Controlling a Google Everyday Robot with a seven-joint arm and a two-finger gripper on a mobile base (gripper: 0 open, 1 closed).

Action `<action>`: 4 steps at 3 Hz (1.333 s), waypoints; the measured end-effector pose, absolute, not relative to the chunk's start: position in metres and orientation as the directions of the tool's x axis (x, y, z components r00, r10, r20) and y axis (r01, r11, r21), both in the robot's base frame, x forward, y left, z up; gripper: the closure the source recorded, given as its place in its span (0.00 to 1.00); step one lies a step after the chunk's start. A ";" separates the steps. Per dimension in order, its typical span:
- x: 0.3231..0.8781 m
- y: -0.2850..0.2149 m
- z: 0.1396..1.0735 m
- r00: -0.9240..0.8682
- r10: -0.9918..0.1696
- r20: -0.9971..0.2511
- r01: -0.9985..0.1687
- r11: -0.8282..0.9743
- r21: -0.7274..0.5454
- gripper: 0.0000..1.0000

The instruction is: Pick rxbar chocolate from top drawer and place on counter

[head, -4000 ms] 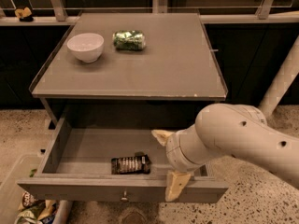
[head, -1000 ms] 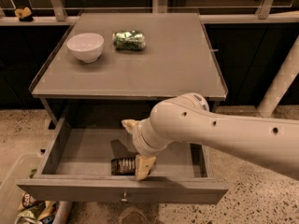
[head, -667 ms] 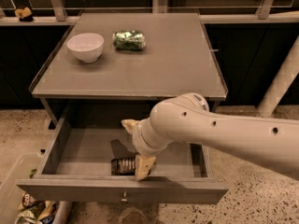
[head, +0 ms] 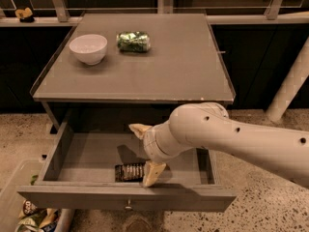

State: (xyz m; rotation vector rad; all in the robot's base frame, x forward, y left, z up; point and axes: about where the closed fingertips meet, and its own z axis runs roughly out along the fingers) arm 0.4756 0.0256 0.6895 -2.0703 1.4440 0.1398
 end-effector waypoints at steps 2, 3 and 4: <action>0.480 0.025 0.688 0.392 -0.820 -0.417 -0.891 -0.224 -0.396 0.00; 0.493 0.029 0.685 0.374 -0.766 -0.523 -0.903 -0.171 -0.394 0.00; 0.493 0.029 0.685 0.374 -0.766 -0.523 -0.903 -0.171 -0.394 0.00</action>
Offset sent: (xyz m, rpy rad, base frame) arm 0.0111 -0.0036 -0.0065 -0.0039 0.0525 -0.0078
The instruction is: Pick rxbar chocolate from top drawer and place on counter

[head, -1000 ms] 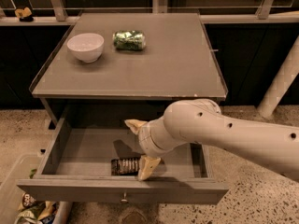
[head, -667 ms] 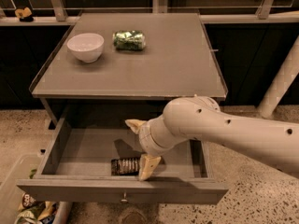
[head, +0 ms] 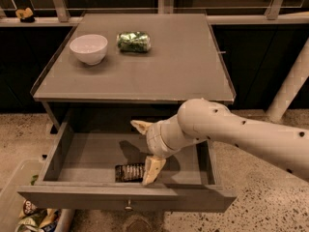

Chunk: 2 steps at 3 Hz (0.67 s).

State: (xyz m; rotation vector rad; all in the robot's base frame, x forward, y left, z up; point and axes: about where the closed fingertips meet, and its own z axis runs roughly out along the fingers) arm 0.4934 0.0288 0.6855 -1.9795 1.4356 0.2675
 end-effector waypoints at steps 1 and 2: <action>0.493 0.024 0.680 0.341 -0.777 -0.530 -0.920 -0.161 -0.357 0.00; 0.493 0.024 0.681 0.341 -0.776 -0.530 -0.920 -0.161 -0.357 0.00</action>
Offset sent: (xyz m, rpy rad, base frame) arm -0.0042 -0.0403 -0.0828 -0.0181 0.2201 -0.1192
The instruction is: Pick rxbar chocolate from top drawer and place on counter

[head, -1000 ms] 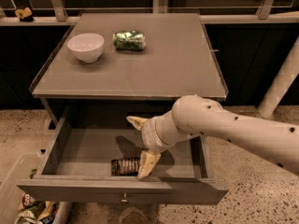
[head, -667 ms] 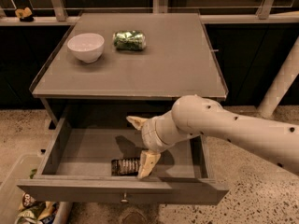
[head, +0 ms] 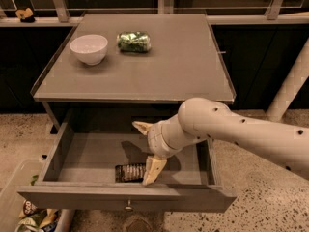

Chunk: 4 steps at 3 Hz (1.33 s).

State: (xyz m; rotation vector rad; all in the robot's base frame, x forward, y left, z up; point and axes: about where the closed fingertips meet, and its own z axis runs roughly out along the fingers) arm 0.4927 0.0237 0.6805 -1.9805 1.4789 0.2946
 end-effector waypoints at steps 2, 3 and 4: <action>0.518 0.025 0.705 0.379 -0.741 -0.554 -0.896 -0.146 -0.419 0.00; 0.520 0.025 0.708 0.387 -0.738 -0.552 -0.892 -0.148 -0.427 0.00; 0.513 0.014 0.686 0.357 -0.743 -0.566 -0.903 -0.121 -0.412 0.00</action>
Offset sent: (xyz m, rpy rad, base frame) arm 0.0497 -0.0030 0.0469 0.1200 -0.1235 0.0292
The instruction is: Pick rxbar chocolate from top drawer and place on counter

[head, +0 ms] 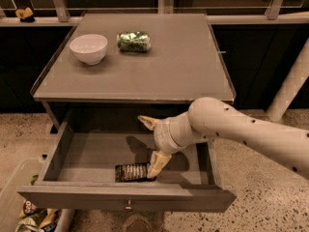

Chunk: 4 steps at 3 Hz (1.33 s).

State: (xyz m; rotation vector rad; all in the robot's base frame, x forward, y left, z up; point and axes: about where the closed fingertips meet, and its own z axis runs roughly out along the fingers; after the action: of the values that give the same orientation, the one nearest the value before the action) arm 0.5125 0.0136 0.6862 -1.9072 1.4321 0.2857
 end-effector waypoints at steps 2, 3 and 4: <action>0.510 0.013 0.655 0.330 -0.822 -0.464 -0.913 -0.151 -0.380 0.00; 0.510 0.014 0.655 0.328 -0.821 -0.467 -0.913 -0.150 -0.379 0.00; 0.511 0.014 0.653 0.331 -0.809 -0.486 -0.916 -0.151 -0.372 0.00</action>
Offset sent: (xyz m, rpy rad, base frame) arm -0.0046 -0.0169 -0.0219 -0.0916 -0.0064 -0.0298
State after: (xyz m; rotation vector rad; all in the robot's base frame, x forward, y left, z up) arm 0.5108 0.0137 0.6532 -1.9890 1.5096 0.2265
